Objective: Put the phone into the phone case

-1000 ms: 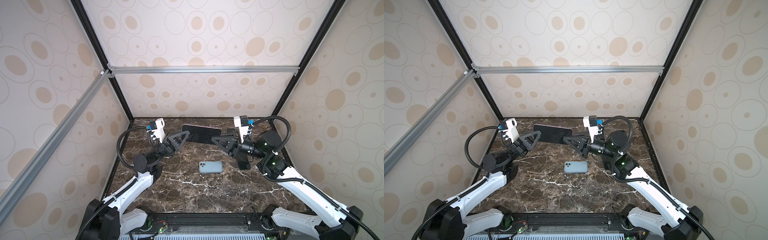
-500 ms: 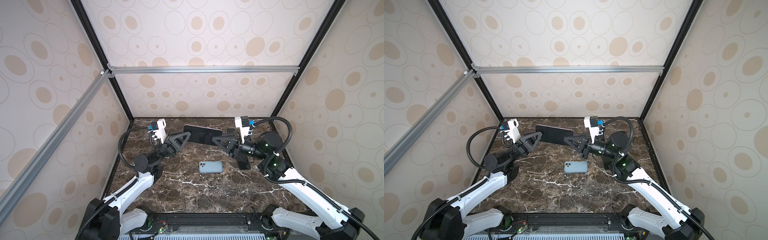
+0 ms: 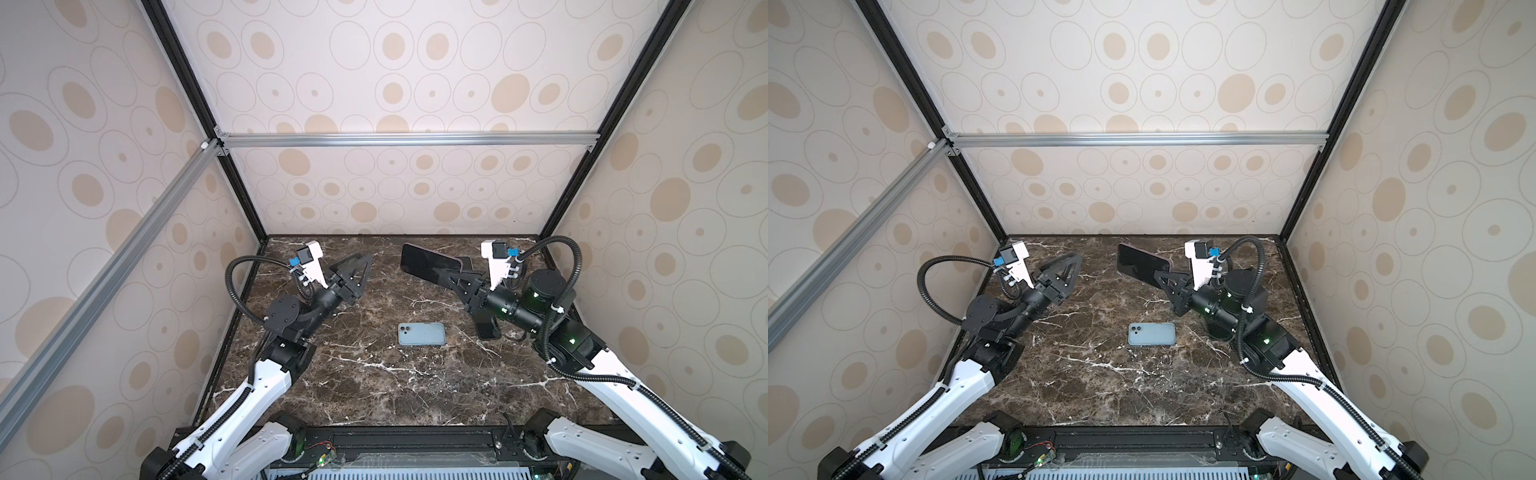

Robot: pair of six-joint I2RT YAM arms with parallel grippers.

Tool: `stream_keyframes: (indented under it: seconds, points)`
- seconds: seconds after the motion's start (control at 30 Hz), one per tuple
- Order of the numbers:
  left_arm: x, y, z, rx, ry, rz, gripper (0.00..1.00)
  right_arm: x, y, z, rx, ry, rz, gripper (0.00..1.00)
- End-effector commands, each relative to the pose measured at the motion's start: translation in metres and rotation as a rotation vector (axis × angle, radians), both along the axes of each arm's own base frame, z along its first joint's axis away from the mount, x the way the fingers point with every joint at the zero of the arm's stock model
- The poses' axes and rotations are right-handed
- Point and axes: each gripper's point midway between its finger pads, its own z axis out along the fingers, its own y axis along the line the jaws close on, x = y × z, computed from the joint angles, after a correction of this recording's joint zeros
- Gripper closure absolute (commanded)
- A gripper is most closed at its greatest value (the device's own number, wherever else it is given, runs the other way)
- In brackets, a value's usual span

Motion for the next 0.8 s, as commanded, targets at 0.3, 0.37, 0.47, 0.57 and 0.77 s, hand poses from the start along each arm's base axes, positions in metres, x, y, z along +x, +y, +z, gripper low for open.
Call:
stream_keyframes:
  seconds: [0.3,0.37,0.47,0.57,0.77]
  points:
    - [0.044,-0.014,-0.078,0.354,0.190,0.060,0.42,0.018,-0.044,-0.016,-0.187,0.083,-0.254,1.00]
    - [0.052,-0.022,-0.091,0.422,0.237,0.030,0.42,0.017,-0.046,-0.025,-0.218,0.113,-0.260,1.00]
    - [0.061,-0.032,-0.102,0.471,0.273,-0.002,0.42,0.016,-0.047,-0.038,-0.244,0.153,-0.263,1.00]
    - [0.070,-0.035,-0.124,0.502,0.325,-0.010,0.42,0.016,-0.048,-0.053,-0.281,0.208,-0.263,1.00]
    - [0.073,-0.046,-0.187,0.501,0.468,-0.074,0.43,0.013,-0.041,-0.085,-0.336,0.321,-0.225,1.00]
